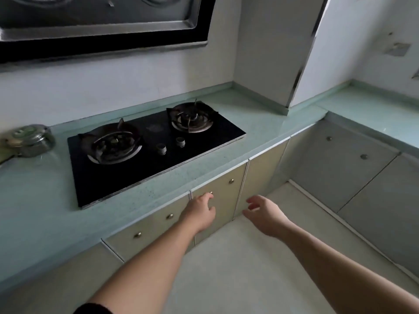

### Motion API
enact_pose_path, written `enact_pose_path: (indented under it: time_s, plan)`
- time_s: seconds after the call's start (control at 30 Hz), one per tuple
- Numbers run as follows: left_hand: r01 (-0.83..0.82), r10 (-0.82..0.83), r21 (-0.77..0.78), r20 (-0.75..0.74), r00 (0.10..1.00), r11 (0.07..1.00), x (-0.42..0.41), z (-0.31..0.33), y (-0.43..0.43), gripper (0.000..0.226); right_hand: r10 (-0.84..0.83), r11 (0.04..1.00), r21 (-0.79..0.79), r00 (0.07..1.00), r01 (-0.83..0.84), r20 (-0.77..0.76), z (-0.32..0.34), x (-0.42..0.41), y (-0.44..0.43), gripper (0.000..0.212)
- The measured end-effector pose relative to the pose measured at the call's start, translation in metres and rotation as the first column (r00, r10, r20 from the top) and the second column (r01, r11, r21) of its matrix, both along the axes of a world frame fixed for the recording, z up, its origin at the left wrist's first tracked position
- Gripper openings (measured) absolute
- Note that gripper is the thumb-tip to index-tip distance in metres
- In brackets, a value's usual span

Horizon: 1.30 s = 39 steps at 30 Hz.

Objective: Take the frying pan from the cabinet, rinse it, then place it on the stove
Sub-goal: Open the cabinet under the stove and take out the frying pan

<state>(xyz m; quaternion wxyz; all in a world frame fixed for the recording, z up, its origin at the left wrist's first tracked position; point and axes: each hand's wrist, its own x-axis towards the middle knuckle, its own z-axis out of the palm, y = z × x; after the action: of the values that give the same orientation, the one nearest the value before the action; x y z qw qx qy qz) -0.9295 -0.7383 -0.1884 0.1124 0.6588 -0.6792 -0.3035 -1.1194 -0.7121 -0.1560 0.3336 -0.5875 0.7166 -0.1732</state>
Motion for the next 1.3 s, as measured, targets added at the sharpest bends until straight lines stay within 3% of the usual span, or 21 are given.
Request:
enact_pose_path:
  time_s: [0.13, 0.33, 0.57, 0.73, 0.97, 1.17, 1.3]
  plan:
    - [-0.035, 0.038, 0.038, -0.074, 0.997, 0.999, -0.015, -0.024, -0.035, 0.043, -0.010, 0.999, 0.051, 1.000, 0.012, -0.023, -0.014, -0.012, -0.042, 0.036]
    - [-0.137, 0.141, 0.065, -0.068, 0.988, 0.988, -0.008, -0.040, -0.066, 0.043, 0.089, 0.989, 0.124, 0.994, -0.081, -0.061, -0.036, -0.001, -0.100, 0.038]
    - [-0.376, 0.393, 0.159, -0.089, 0.915, 0.913, -0.010, -0.058, -0.092, 0.043, 0.135, 0.965, 0.211, 0.985, -0.154, 0.103, -0.075, 0.017, -0.164, 0.030]
    - [-0.556, 0.580, 0.229, -0.050, 0.813, 0.799, -0.028, -0.069, -0.100, 0.041, -0.102, 0.902, 0.423, 0.908, -0.088, 0.405, -0.105, 0.019, -0.205, 0.022]
    - [-0.619, 0.648, 0.244, -0.059, 0.759, 0.747, -0.055, -0.088, -0.127, 0.038, -0.520, 0.704, 0.710, 0.702, 0.029, 0.487, -0.143, 0.022, -0.248, 0.027]
    - [-0.626, 0.661, 0.260, -0.075, 0.746, 0.735, -0.057, -0.102, -0.121, 0.038, -0.611, 0.649, 0.761, 0.596, 0.000, 0.521, -0.158, 0.039, -0.261, 0.024]
    - [-0.647, 0.683, 0.259, -0.080, 0.726, 0.717, -0.051, -0.107, -0.115, 0.037, -0.623, 0.646, 0.763, 0.579, 0.001, 0.526, -0.165, 0.049, -0.266, 0.023]
